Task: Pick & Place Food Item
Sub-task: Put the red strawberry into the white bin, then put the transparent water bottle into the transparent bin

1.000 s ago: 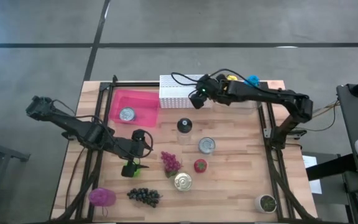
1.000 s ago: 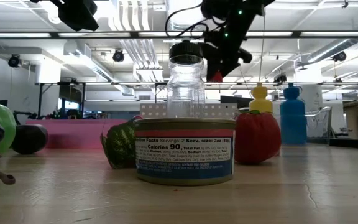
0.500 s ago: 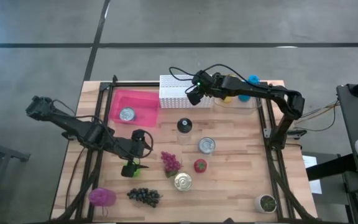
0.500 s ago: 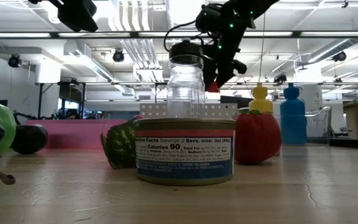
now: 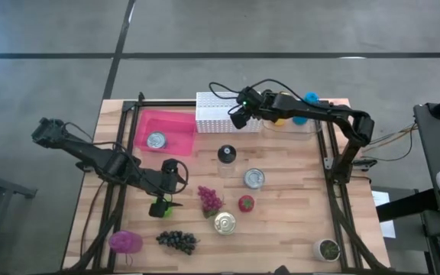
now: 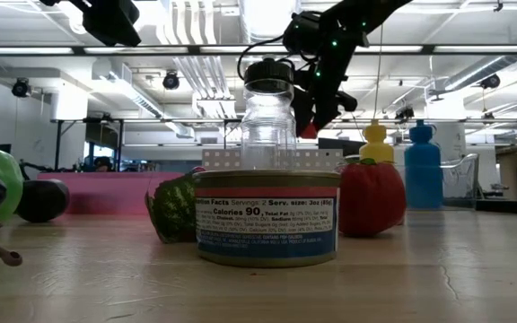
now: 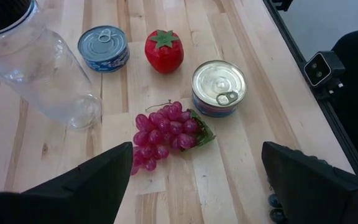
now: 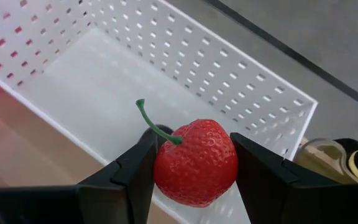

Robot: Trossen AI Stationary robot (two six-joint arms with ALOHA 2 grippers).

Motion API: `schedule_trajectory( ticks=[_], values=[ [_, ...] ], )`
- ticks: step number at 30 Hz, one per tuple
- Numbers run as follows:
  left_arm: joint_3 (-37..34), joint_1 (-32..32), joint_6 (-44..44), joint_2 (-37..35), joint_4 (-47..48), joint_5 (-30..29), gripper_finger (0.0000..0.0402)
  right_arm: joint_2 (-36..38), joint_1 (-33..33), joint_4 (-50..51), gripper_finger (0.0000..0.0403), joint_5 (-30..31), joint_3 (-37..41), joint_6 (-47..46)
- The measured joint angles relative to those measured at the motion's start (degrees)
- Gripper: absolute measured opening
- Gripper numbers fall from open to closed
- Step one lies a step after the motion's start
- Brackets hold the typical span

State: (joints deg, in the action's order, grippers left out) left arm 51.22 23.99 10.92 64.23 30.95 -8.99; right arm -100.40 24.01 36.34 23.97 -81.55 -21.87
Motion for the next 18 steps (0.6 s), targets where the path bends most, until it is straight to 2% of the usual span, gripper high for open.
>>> schedule_trajectory(
  ticks=[18],
  values=[
    [0.0, 0.0, 0.2, 0.0, 0.0, 0.0, 0.0361, -0.2, 0.3, -0.7, 0.0250, 0.1, 0.3, -0.2]
  ],
)
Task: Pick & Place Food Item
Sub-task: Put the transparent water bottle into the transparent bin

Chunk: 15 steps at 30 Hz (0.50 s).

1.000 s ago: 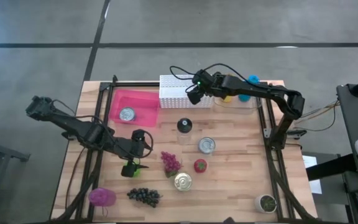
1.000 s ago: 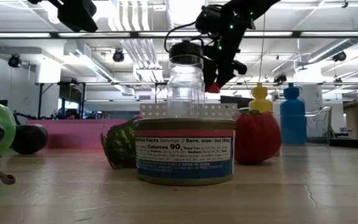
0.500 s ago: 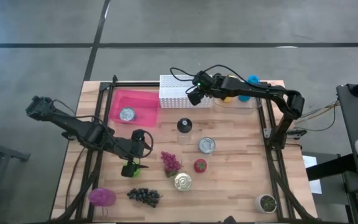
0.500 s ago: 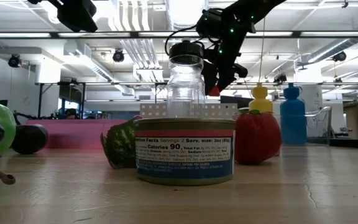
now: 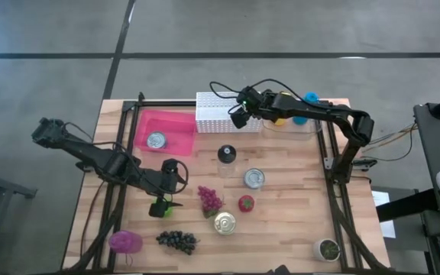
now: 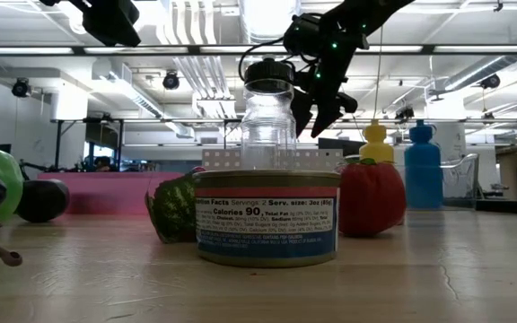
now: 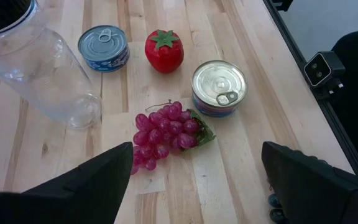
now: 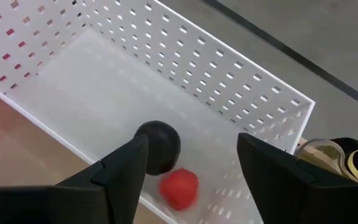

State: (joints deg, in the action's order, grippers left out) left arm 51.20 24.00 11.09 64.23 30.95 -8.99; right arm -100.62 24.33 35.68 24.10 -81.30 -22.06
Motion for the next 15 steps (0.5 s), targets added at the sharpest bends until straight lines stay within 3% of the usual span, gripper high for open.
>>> schedule_trajectory(
  ticks=[9, 15],
  values=[
    [0.0, 0.0, 0.0, 0.0, 0.0, 0.0, 0.0359, 0.4, 0.0, 0.1, 0.0275, -0.1, 0.0, 0.0],
    [0.0, 0.0, 0.0, 0.0, 0.1, 0.0, 0.0357, 4.6, -1.6, 0.9, 0.0278, 0.0, -0.6, 0.1]
  ],
)
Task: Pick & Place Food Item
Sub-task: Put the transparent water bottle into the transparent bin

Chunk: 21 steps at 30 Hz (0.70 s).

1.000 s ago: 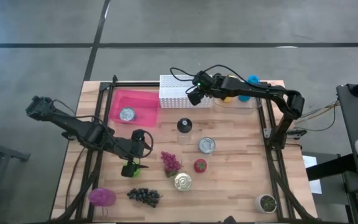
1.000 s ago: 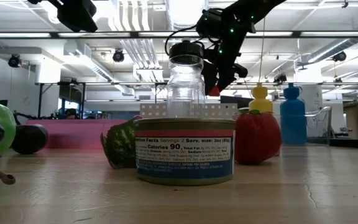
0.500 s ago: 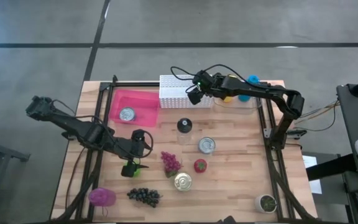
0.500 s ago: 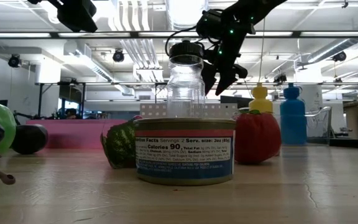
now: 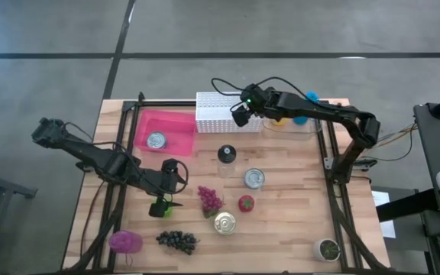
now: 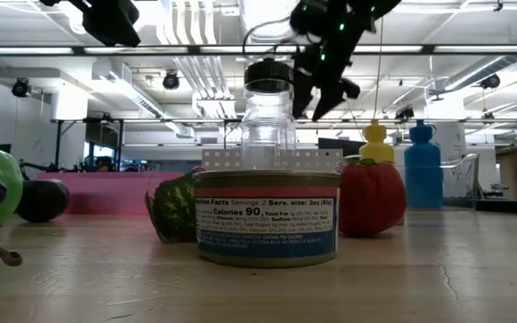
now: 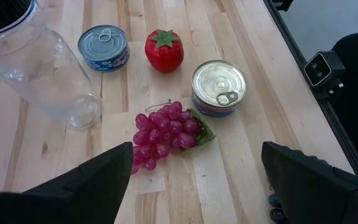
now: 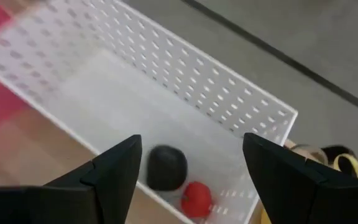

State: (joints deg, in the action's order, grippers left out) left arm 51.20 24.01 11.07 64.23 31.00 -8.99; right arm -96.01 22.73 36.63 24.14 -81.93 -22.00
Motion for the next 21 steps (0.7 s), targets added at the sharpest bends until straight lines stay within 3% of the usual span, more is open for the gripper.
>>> schedule_trajectory(
  ticks=[11, 21],
  values=[
    [0.0, 0.0, 2.0, 0.0, 0.0, 0.0, 0.0360, 11.9, -11.0, 0.7, 0.0259, 4.5, 1.4, 0.1],
    [0.0, 0.0, 2.5, 0.0, 0.0, 0.0, 0.0360, 15.1, -22.4, -2.6, 0.0249, 4.5, 6.6, 0.1]
  ],
)
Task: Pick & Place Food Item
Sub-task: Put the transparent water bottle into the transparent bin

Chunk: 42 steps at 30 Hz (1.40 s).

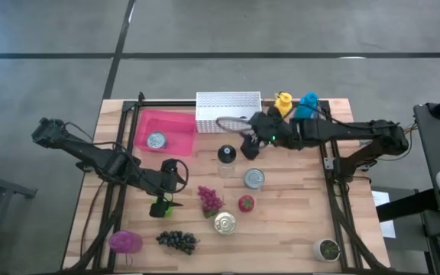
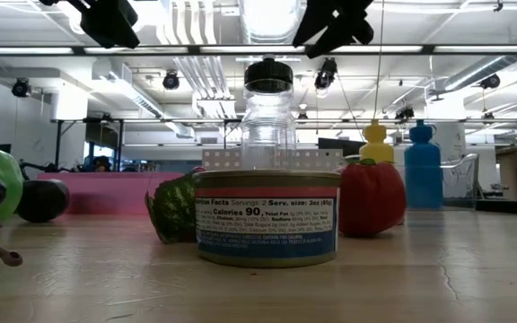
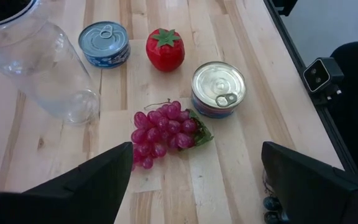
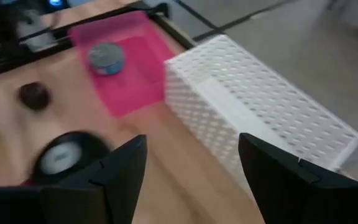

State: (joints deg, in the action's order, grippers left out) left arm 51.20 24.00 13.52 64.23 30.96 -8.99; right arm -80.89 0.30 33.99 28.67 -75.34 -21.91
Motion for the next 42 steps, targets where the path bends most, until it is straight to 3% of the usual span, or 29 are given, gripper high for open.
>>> schedule_trajectory(
  ticks=[8, 15, 24, 42],
  values=[
    [0.0, 0.0, 0.0, 0.0, -0.1, 0.0, 0.0365, -0.2, -7.4, -0.4, 0.0258, 0.2, 0.9, 2.4],
    [0.0, 0.0, 0.0, 0.0, -0.1, -0.5, 0.0358, 0.2, -13.1, -0.3, 0.0263, 6.3, 0.9, 2.6],
    [0.0, 0.0, 0.0, 0.0, -0.1, -0.6, 0.0361, -0.1, -20.3, -0.3, 0.0250, 6.3, 0.9, 2.0],
    [0.0, 0.0, -0.1, 0.0, -0.1, -0.6, 0.0356, -0.1, -25.2, -0.4, 0.0250, 6.5, 3.2, 2.6]
  ],
)
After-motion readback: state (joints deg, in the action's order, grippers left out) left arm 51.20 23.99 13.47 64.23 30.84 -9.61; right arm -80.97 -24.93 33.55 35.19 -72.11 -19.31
